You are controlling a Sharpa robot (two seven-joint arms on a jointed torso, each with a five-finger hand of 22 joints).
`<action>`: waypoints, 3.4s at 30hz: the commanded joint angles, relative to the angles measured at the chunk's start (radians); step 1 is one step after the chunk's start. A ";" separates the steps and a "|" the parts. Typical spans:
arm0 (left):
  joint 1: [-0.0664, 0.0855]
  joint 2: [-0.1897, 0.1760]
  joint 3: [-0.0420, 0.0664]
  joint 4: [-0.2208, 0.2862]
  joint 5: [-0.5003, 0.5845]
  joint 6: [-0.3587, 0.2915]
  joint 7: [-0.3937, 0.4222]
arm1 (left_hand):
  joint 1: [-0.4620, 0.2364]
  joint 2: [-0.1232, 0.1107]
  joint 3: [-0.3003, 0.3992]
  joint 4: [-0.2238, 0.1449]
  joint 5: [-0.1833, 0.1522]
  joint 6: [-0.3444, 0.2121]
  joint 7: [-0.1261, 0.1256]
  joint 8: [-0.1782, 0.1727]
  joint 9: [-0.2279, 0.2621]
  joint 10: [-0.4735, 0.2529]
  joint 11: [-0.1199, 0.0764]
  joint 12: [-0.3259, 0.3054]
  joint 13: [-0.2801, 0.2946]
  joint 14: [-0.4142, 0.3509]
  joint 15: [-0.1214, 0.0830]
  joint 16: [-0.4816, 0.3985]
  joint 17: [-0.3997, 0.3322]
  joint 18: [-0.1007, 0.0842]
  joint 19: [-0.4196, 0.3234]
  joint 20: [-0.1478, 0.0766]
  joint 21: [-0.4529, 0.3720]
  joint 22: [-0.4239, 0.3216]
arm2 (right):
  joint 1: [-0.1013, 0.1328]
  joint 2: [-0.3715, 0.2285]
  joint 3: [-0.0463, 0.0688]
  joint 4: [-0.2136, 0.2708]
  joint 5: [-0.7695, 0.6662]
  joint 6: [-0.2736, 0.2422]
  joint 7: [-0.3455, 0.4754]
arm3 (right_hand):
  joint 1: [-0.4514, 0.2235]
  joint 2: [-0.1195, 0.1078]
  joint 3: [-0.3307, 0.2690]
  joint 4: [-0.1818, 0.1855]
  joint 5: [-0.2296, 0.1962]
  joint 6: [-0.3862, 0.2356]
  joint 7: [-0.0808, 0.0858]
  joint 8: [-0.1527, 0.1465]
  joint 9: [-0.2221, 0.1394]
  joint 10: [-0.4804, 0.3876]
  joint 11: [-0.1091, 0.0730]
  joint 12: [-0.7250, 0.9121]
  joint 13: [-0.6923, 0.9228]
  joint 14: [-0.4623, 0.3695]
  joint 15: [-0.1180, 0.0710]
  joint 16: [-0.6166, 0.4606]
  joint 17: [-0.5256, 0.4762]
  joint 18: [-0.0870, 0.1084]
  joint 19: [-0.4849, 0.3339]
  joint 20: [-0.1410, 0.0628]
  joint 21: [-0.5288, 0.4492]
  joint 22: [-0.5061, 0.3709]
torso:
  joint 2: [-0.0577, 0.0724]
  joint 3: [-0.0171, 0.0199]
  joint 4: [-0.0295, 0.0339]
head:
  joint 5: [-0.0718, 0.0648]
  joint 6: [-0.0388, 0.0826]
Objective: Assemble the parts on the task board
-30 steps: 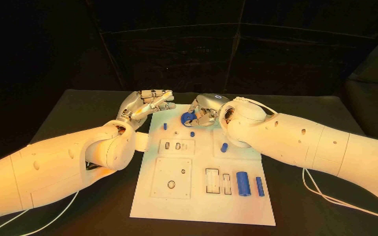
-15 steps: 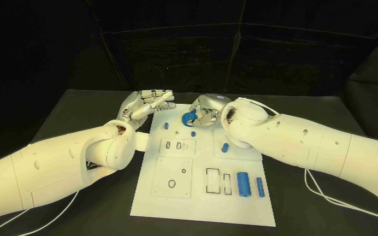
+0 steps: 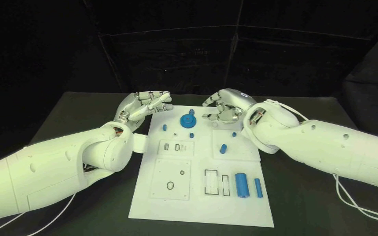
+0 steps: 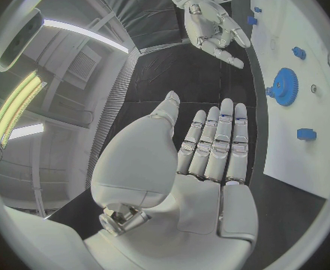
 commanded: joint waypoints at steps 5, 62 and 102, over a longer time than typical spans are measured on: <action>0.002 0.001 0.001 0.002 -0.001 0.007 0.005 | 0.003 0.012 -0.002 -0.010 0.002 0.008 0.008 -0.004 -0.001 0.006 -0.003 -0.004 -0.001 0.008 0.000 -0.006 -0.001 0.006 0.009 0.001 -0.004 -0.002 | 0.003 -0.127 0.000 0.036 0.187 -0.009 0.085 | 0.032 -0.012 0.002 -0.036 -0.029 0.022 -0.004 0.008 0.000 0.000 -0.010 -0.005 -0.003 0.063 -0.009 0.003 0.021 -0.017 0.000 -0.010 0.004 0.002 | -0.011 0.0054 -0.0161 | -0.009 0.006; -0.011 0.025 0.000 -0.026 -0.001 0.016 0.000 | 0.002 0.023 -0.007 -0.029 0.002 0.029 -0.001 -0.007 0.000 0.033 -0.012 -0.004 0.000 0.033 -0.007 -0.006 0.002 0.007 0.020 -0.004 -0.007 -0.008 | -0.096 -0.148 -0.001 -0.122 0.218 0.036 0.136 | 0.066 0.015 0.006 -0.096 -0.078 0.023 -0.003 0.018 0.003 0.005 -0.009 0.003 0.010 0.067 -0.008 0.010 0.043 -0.019 0.005 -0.009 0.011 0.014 | -0.013 0.0075 -0.0206 | -0.041 0.003; -0.011 0.017 0.000 -0.027 -0.001 0.015 -0.001 | 0.003 0.029 -0.006 -0.033 0.002 0.028 -0.001 -0.010 -0.001 0.031 -0.011 -0.008 -0.001 0.032 -0.007 -0.009 0.002 0.006 0.021 -0.004 -0.008 -0.010 | -0.094 -0.183 0.001 0.061 0.227 -0.109 0.006 | 0.058 0.086 0.163 -0.160 -0.158 0.182 -0.051 0.069 0.015 0.020 -0.051 0.013 0.028 0.072 -0.045 0.017 0.069 -0.024 0.016 -0.044 0.021 0.036 | -0.026 -0.0003 -0.0185 | -0.045 -0.007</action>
